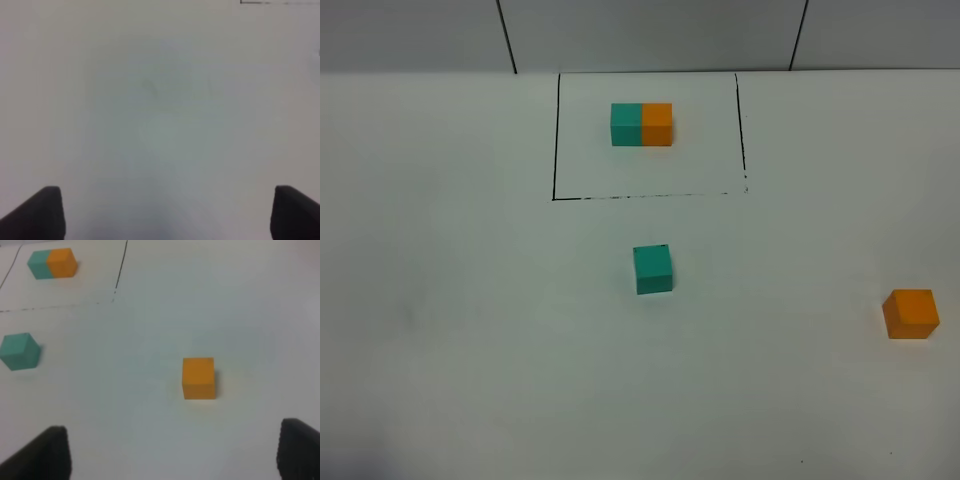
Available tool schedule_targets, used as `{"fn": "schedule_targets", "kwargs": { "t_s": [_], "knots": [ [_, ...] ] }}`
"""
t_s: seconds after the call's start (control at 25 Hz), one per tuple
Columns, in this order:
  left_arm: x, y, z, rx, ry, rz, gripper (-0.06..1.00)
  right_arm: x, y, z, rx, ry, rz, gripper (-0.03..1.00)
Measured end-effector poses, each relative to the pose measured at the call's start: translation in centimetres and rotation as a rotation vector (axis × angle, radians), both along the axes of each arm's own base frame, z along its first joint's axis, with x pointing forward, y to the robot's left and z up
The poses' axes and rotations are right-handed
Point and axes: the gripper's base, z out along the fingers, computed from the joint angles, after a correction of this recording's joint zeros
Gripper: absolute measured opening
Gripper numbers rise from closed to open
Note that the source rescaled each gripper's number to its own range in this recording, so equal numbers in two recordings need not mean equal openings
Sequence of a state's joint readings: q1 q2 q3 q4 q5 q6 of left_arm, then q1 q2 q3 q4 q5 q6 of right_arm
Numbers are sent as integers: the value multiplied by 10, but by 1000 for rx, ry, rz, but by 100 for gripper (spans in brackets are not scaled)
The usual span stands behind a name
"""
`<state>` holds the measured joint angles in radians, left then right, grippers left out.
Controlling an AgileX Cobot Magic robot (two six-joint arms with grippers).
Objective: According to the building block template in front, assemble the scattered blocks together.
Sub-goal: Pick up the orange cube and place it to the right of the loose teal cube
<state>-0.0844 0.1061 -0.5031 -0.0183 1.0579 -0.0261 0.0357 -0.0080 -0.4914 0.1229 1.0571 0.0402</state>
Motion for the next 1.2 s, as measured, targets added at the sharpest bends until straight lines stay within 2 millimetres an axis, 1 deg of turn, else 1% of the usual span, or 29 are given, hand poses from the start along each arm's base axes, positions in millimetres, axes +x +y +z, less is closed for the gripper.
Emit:
{"fn": "schedule_targets", "kwargs": {
  "t_s": [0.24, 0.88, 1.2],
  "knots": [
    [-15, 1, -1, -8, -100, 0, 76, 0, 0, 0, 0, 0, 0, 95],
    [-15, 1, -1, -7, -105, 2, 75, 0, 0, 0, 0, 0, 0, 95],
    [-15, 2, -1, 8, -106, 50, 75, 0, 0, 0, 0, -1, 0, 95]
  ]
}}
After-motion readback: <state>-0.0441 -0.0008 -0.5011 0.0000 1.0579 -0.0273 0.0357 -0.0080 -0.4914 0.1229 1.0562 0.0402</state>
